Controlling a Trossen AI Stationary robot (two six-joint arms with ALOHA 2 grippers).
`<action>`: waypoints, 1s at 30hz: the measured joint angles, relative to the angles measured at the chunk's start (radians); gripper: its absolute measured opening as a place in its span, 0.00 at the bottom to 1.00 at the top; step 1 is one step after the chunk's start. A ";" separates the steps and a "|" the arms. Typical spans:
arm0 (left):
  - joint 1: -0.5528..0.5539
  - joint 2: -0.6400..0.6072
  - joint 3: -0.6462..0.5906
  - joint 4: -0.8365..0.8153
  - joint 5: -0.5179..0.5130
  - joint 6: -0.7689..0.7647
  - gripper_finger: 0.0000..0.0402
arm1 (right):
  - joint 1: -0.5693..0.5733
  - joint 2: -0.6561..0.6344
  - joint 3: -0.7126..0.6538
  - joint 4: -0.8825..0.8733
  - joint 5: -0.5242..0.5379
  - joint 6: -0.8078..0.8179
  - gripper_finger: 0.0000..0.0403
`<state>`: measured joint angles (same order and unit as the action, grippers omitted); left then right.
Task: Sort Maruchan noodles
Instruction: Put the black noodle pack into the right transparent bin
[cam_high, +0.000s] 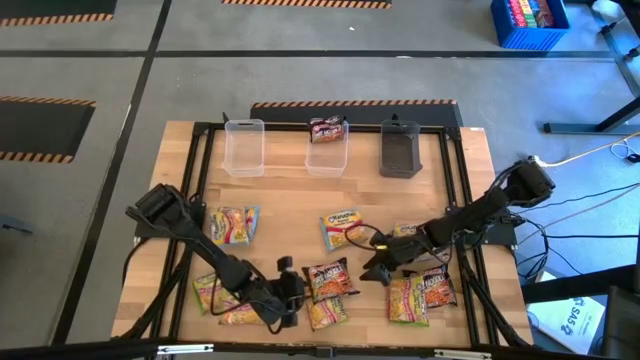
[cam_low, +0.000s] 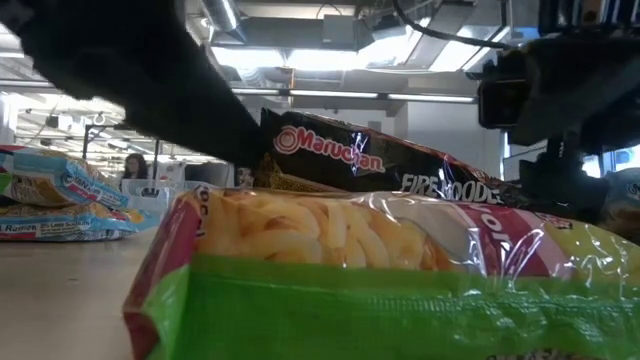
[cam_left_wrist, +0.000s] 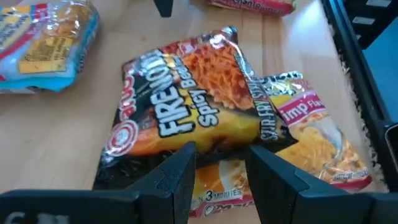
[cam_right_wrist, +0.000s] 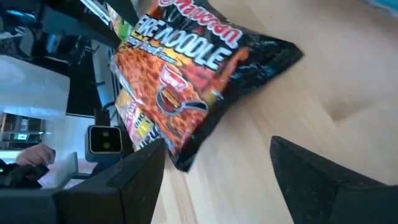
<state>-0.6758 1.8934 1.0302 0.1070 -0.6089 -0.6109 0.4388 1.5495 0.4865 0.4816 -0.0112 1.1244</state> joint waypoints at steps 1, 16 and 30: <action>0.000 0.007 0.000 -0.003 0.000 0.001 0.33 | -0.004 0.018 0.009 -0.002 -0.010 0.000 0.68; 0.017 0.071 0.001 0.029 0.013 0.018 0.33 | -0.034 0.198 0.069 0.179 -0.043 0.002 0.80; 0.018 0.071 0.001 0.037 0.015 0.044 0.33 | -0.048 0.199 0.068 0.252 0.018 0.019 0.79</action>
<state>-0.6574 1.9644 1.0309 0.1439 -0.5938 -0.5671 0.3912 1.7481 0.5541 0.7340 0.0071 1.1437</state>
